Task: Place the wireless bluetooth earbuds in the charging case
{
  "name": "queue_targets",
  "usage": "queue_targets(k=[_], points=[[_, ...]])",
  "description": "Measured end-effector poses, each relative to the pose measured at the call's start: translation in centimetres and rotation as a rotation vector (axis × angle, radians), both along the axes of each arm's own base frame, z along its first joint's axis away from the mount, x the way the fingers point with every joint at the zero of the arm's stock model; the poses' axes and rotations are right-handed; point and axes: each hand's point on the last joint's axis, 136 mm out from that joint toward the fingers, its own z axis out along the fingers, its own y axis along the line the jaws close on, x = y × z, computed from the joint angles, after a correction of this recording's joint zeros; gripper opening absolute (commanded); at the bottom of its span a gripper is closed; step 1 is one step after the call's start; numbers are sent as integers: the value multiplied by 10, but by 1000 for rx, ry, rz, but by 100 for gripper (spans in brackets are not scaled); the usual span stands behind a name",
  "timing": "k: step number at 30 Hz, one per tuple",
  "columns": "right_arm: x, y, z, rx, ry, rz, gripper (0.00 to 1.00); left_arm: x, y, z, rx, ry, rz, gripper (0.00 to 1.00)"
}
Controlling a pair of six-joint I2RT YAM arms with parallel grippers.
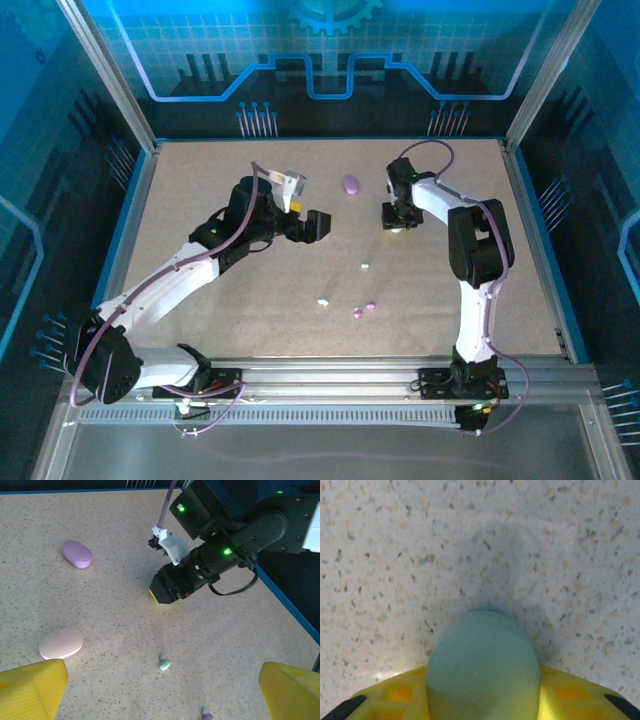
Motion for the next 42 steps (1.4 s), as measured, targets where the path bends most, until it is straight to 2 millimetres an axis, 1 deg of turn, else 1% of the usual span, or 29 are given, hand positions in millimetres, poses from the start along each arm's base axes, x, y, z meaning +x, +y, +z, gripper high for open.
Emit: queue_targets(k=[2,4,7,8,9,12,15,18,21,24,28,31,33,42], points=[[-10,3,11,28,-26,15,33,1,1,0,2,-3,7,99],[-18,11,32,72,-85,45,33,2,2,0,2,-1,14,99],[-32,31,89,182,-260,124,33,4,5,2,-10,6,31,93],[-38,39,111,224,-329,157,33,4,6,3,-16,6,36,91],[-44,46,134,265,-403,193,33,5,7,4,-24,8,42,87],[-63,61,192,363,-604,305,32,6,8,13,-65,8,43,79],[-85,74,224,399,-750,434,32,5,5,24,-115,0,26,69],[-108,91,233,398,-832,576,32,3,-2,38,-168,-7,-12,65],[-128,103,229,377,-880,700,32,-2,-11,55,-217,-25,-68,64],[-138,109,228,354,-915,776,32,-10,-20,70,-250,-48,-133,64],[-142,116,237,333,-967,842,32,-20,-36,80,-268,-49,-212,64],[-147,122,238,324,-982,881,32,-24,-50,80,-266,-36,-259,64],[-150,126,238,319,-988,907,33,-26,-57,77,-261,-18,-277,63],[-152,133,245,306,-1029,936,33,-28,-73,59,-220,41,-313,58]])
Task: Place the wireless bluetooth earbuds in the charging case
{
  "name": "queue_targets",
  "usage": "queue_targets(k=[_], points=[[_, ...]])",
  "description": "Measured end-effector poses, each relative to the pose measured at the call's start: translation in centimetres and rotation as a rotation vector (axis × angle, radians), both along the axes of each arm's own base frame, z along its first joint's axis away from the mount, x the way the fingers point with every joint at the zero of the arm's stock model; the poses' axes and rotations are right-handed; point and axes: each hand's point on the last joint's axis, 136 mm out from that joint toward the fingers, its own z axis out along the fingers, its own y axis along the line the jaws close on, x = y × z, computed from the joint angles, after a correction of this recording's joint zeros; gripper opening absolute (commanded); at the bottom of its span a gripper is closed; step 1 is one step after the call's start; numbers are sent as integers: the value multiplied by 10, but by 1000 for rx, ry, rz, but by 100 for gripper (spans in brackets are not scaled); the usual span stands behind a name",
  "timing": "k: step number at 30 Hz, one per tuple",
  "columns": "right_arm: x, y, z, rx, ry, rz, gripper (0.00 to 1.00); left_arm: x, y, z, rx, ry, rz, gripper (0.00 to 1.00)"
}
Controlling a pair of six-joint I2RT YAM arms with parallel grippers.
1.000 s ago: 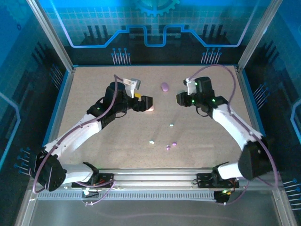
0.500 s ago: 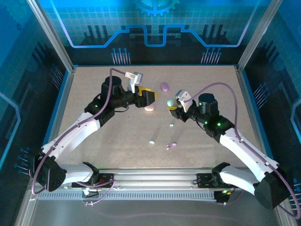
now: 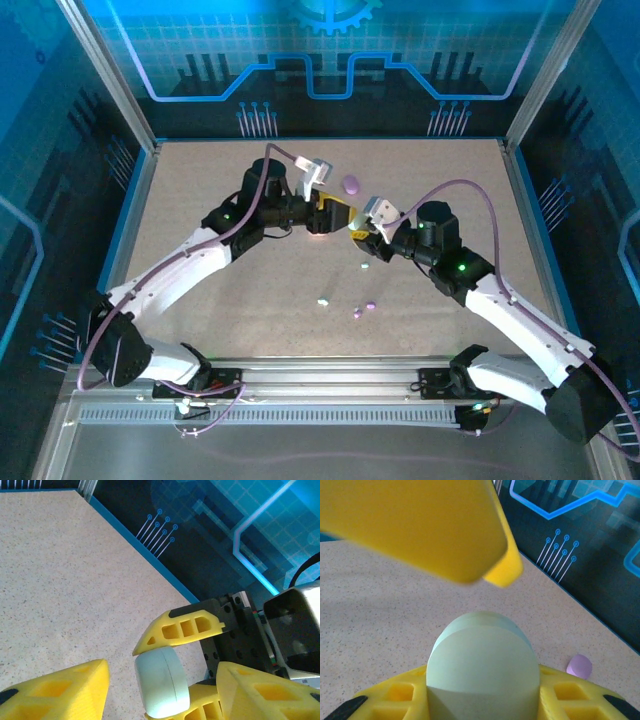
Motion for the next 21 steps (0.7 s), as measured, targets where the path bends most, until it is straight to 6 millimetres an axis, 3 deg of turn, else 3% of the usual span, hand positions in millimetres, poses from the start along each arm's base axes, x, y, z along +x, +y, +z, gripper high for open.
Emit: queue_targets(k=[10,21], points=[[0,3,4,-12,-40,-3,33,-6,-16,-14,42,42,-56,52],[4,3,10,-25,-88,-32,39,-7,-16,-19,58,64,-55,28]])
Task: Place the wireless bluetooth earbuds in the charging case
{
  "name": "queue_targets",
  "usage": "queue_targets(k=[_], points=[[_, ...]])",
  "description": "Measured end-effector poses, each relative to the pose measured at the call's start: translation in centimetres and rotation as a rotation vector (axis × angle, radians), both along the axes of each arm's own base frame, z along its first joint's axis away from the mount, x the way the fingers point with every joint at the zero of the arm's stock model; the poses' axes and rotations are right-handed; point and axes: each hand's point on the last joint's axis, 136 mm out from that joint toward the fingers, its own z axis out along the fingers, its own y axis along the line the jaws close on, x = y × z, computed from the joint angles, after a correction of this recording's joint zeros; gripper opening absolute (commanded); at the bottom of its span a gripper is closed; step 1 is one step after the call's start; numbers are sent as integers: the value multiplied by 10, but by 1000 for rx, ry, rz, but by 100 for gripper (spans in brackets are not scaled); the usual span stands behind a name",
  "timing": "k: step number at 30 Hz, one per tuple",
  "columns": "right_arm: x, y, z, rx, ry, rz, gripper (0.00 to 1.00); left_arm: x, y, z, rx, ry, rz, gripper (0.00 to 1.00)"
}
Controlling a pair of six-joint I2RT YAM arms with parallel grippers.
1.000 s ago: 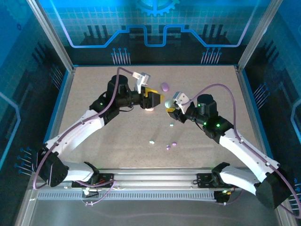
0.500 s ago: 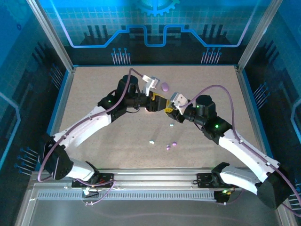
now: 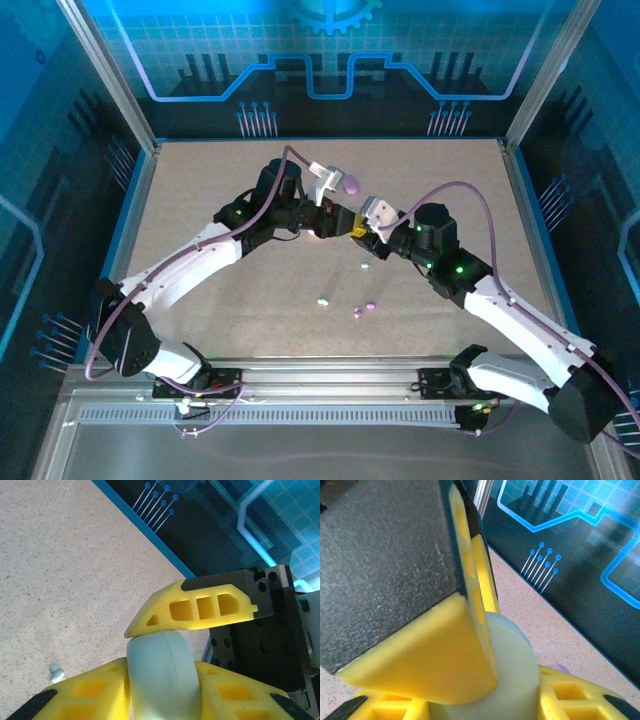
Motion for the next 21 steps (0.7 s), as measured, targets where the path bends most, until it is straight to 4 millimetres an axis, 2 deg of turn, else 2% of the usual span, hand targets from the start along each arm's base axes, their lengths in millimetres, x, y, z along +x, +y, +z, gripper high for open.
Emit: queue_targets(k=[7,10,14,18,21], points=[[-2,-7,11,33,-95,-29,56,1,-2,13,-63,16,20,23],[-11,-15,12,104,-166,-28,56,1,3,22,-129,41,45,23],[-6,-29,14,159,-176,-40,56,2,4,34,-212,74,63,23],[-7,-30,32,215,-227,-13,56,1,2,44,-264,103,60,23],[-10,-27,37,232,-241,13,55,0,1,49,-288,112,54,23]])
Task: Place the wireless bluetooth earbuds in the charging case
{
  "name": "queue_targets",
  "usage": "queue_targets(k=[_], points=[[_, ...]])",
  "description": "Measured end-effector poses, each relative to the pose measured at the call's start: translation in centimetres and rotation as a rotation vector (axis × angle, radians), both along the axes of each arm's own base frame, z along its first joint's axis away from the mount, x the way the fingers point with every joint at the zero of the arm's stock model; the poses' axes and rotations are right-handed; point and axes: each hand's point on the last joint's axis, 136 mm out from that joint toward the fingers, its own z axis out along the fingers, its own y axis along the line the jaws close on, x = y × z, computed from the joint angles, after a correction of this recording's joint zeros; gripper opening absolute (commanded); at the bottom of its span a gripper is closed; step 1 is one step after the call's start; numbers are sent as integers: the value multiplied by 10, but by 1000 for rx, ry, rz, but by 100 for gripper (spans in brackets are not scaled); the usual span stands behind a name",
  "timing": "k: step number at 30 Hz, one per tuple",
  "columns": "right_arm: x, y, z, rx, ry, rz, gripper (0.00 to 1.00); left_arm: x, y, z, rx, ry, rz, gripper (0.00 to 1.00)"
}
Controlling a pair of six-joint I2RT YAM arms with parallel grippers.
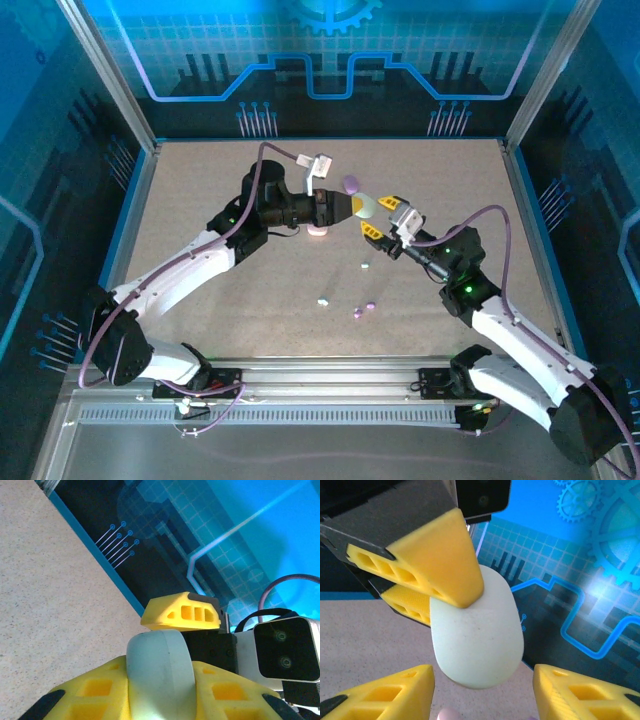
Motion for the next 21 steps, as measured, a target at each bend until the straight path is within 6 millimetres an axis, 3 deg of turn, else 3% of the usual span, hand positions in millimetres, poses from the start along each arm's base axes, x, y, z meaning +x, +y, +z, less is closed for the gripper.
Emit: queue_targets(k=[12,16,19,21], points=[[2,10,13,20,-16,60,49,-2,-1,4,-21,13,-11,23],[1,10,13,20,-14,65,40,-2,-1,4,-20,11,-15,23],[2,10,13,17,-8,66,37,-2,-1,4,-19,11,-13,28],[1,11,12,14,-1,72,34,-2,0,3,-17,9,-14,37]])
